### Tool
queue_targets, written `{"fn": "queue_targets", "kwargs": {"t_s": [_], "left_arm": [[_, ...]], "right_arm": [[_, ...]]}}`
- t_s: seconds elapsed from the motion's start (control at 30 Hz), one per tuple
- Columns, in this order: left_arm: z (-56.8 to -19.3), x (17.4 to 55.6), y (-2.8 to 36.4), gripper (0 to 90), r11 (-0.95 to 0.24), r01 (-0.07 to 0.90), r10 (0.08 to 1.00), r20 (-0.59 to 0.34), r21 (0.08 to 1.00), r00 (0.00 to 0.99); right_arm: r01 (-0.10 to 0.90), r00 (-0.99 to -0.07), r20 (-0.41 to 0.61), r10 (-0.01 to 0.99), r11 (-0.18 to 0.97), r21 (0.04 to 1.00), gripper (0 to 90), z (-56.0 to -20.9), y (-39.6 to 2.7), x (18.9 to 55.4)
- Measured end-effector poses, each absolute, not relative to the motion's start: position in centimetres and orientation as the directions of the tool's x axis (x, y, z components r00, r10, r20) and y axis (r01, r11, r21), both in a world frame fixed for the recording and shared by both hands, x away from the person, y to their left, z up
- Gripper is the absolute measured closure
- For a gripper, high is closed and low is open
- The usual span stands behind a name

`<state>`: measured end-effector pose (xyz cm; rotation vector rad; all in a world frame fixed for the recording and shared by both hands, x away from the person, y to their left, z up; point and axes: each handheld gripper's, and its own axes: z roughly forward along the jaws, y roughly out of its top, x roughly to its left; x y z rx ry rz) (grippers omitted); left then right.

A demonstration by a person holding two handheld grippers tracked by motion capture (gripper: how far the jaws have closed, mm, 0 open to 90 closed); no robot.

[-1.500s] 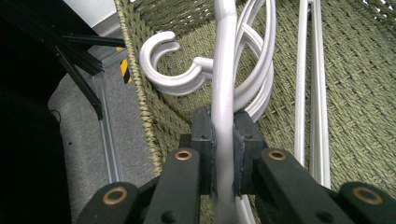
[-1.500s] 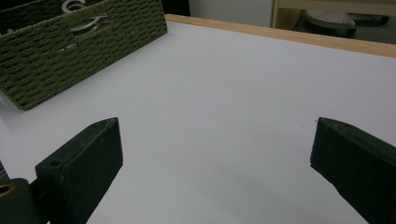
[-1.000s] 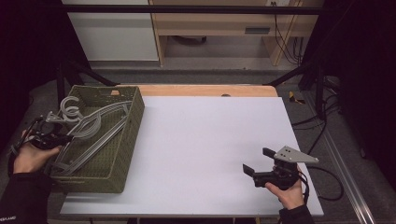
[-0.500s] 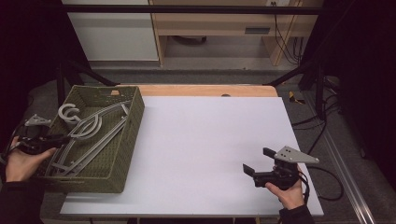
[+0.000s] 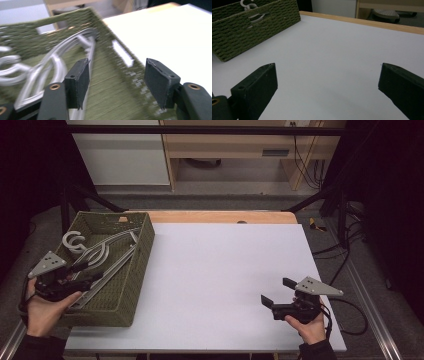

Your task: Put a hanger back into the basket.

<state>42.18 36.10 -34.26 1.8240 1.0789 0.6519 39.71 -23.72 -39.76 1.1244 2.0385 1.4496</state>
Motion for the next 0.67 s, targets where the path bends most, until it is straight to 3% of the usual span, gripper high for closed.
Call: {"fn": "queue_targets", "kwargs": {"t_s": [0.4, 0.67], "left_arm": [[-35.6, 39.8, 30.6, 20.2, -0.205, 0.339, 0.793, -0.047, 0.918, 0.608], [-37.4, 39.1, 29.3, 12.7, -0.189, 0.347, 0.785, -0.071, 0.919, 0.616]], "right_arm": [[0.373, -0.579, 0.134, 0.804, 0.116, 0.920, 2.2, -39.7, -24.2, 39.6], [0.373, -0.572, 0.134, 0.809, 0.112, 0.921, 2.2, -39.9, -24.5, 39.5]]}}
